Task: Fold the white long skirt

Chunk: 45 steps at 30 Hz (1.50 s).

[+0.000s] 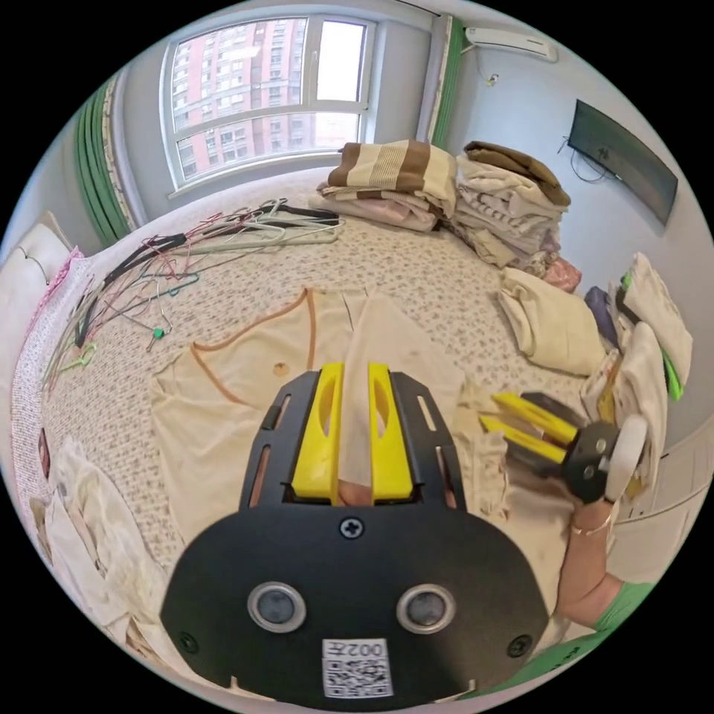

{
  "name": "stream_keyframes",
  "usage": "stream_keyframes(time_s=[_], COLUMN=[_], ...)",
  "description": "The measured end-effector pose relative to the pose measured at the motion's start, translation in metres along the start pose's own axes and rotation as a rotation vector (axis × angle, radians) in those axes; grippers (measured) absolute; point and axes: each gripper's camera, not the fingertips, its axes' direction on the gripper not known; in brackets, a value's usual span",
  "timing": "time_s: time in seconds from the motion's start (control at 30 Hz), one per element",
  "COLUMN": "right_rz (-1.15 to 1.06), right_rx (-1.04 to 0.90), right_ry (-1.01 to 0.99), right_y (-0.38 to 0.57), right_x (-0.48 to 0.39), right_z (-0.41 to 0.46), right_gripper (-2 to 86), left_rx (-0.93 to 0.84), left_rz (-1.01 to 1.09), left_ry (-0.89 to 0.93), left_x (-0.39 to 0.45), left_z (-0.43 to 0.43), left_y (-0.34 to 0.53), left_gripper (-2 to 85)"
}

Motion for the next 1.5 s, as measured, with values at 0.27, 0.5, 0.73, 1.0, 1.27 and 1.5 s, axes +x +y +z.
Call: stream_keyframes(time_s=[0.27,0.5,0.73,1.0,1.27,1.5], right_rz=[0.154,0.321,0.663,0.790,0.490,0.401], right_rx=[0.070,0.113,0.153,0.114,0.258,0.237], right_ry=[-0.076,-0.219,-0.391,-0.272,-0.275,-0.241], right_y=[0.019,0.048,0.098,0.122,0.103,0.095], right_x=[0.044,0.094,0.160,0.176,0.137,0.118], right_z=[0.009,0.019,0.039,0.047,0.021,0.026], right_gripper=[-0.3,-0.7,-0.8,-0.8,-0.9,-0.9], left_rx=[-0.138,-0.182,0.046,0.050,0.111,0.054], left_rz=[-0.304,-0.436,-0.367,-0.503,0.036,0.357], left_ry=[0.142,0.111,0.065,0.175,0.428,-0.016], left_x=[-0.039,-0.045,-0.033,-0.075,0.013,0.109], left_z=[0.093,0.132,0.095,0.094,0.010,-0.027], left_y=[-0.079,-0.084,-0.095,-0.058,0.026,0.138], left_gripper=[3.9,0.7,-1.4,-0.7,4.1,4.0])
